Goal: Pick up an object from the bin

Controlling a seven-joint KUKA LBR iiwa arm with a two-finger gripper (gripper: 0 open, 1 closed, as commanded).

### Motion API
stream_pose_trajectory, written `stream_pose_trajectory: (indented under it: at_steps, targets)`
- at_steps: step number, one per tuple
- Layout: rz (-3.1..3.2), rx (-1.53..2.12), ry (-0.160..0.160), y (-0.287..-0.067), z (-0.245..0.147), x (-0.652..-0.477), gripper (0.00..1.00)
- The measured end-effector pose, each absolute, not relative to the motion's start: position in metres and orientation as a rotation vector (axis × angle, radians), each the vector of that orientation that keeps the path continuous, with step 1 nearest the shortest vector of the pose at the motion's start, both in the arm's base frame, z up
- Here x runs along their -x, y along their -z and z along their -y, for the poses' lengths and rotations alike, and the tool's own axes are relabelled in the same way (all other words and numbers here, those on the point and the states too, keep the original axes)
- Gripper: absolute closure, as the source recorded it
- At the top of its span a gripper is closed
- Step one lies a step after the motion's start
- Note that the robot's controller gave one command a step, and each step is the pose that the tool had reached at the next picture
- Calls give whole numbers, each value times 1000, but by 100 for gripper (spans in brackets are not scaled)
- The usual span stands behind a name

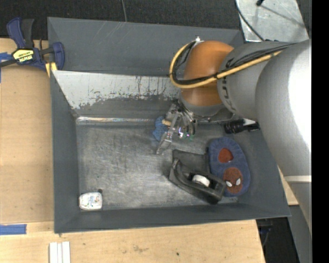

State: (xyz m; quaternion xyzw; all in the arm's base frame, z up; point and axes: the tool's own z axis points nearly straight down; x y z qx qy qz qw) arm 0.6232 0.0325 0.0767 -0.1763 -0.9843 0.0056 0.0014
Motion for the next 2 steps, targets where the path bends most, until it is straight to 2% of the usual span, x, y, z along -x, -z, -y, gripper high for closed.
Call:
stream_pose_trajectory:
  at_steps: [1,2]
  targets:
    - [3108,556,-14,-78,-32,-627,100]
    - [3091,618,4,-228,-35,-614,100]
